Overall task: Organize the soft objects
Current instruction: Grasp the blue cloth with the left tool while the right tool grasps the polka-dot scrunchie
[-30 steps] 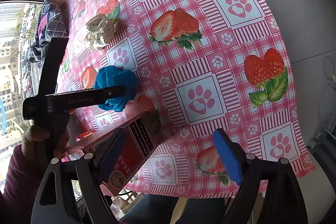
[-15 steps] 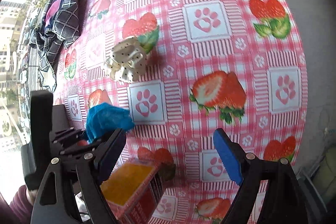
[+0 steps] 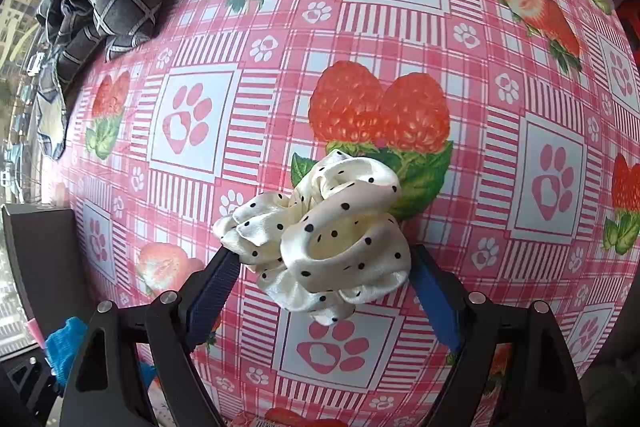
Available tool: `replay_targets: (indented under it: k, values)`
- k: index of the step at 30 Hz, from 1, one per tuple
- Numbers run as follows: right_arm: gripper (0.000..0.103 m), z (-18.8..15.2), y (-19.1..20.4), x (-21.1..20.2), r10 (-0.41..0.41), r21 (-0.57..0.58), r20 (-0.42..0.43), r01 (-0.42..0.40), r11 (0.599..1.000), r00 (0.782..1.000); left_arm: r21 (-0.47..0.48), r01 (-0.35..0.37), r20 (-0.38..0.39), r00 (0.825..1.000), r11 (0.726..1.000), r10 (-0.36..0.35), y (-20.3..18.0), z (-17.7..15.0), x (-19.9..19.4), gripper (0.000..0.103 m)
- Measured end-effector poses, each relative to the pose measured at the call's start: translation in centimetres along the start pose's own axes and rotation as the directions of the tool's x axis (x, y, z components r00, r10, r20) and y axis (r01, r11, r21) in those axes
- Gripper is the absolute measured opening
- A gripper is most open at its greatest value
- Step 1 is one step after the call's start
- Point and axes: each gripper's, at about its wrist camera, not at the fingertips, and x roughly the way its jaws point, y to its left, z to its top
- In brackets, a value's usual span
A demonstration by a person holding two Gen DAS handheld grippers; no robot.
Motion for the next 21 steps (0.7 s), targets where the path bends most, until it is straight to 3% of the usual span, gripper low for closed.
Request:
replay_targets:
  k: [1, 2, 3, 4, 5, 14, 21]
  values:
    - [0.084, -0.1, 0.4, 0.2, -0.029, -0.012, 0.008, 0.029, 1.000, 1.000, 0.001, -0.004, 0.002, 1.000, 1.000, 0.004, 0.1, -0.2, 0.0, 0.034]
    - [0.073, -0.1, 0.7, 0.1, -0.053, -0.025, 0.020, 0.053, 0.998, 0.998, 0.003, -0.009, 0.004, 1.000, 1.000, 0.009, 0.2, -0.3, 0.0, 0.034]
    - [0.054, -0.2, 1.0, 0.0, -0.085, -0.039, 0.031, 0.086, 0.996, 0.996, 0.005, -0.012, 0.005, 1.000, 1.000, 0.012, 0.3, -0.5, 0.0, 0.034]
    - [0.040, -0.3, 1.2, -0.1, -0.104, -0.048, 0.043, 0.106, 0.993, 0.994, 0.005, -0.013, 0.006, 1.000, 1.000, 0.013, 0.4, -0.8, -0.1, 0.034]
    - [0.021, -0.4, 1.2, -0.4, -0.077, -0.047, 0.043, 0.079, 0.996, 0.996, 0.005, -0.013, 0.007, 1.000, 1.000, 0.013, 0.6, -0.9, -0.1, 0.034]
    - [0.021, -3.6, -1.6, -3.6, -0.020, 0.052, 0.061, 0.017, 0.998, 0.998, 0.030, -0.014, 0.040, 0.999, 0.999, 0.013, 0.0, -1.9, -2.0, 0.034]
    - [0.021, -9.0, -4.9, -7.8, 0.018, 0.112, 0.093, -0.028, 0.993, 0.996, 0.070, -0.009, 0.070, 0.998, 0.998, 0.004, -0.7, -3.4, -3.1, 0.034]
